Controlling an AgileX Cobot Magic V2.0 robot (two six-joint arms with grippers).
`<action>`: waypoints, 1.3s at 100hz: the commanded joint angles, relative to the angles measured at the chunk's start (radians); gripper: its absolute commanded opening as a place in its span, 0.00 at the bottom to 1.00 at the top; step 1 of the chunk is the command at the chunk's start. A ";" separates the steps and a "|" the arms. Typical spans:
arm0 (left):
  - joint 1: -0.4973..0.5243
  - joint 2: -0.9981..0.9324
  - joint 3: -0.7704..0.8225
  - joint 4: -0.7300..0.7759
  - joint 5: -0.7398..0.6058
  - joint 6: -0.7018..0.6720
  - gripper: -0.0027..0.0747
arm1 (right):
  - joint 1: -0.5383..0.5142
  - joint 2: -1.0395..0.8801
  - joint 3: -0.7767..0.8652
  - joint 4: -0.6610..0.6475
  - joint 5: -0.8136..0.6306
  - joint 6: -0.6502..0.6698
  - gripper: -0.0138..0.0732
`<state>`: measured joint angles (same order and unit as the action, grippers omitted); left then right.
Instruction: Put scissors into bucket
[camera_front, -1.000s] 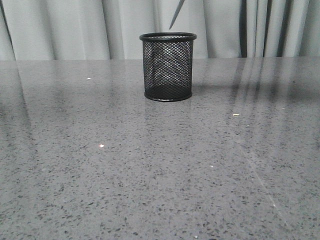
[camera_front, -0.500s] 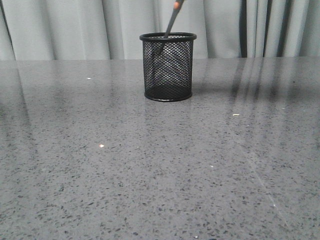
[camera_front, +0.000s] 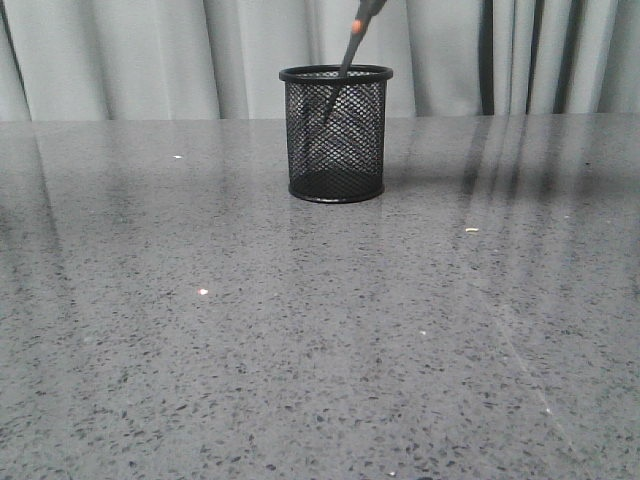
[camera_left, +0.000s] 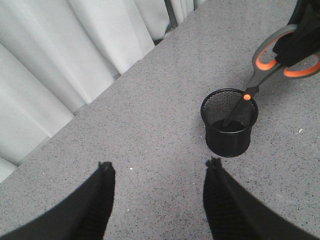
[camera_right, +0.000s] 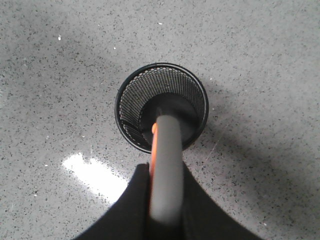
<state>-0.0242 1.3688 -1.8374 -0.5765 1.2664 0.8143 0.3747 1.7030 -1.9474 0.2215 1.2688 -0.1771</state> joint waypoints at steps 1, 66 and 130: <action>0.003 -0.030 -0.029 -0.049 -0.031 -0.010 0.52 | 0.000 -0.030 -0.032 0.009 0.025 0.001 0.11; 0.003 -0.030 -0.029 -0.049 -0.031 -0.010 0.52 | 0.000 0.004 -0.032 0.009 0.025 0.001 0.46; 0.003 -0.030 -0.029 -0.049 -0.031 -0.010 0.52 | -0.004 -0.086 -0.162 -0.098 0.025 0.003 0.54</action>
<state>-0.0242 1.3688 -1.8374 -0.5765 1.2664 0.8143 0.3747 1.6922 -2.0583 0.1395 1.2652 -0.1750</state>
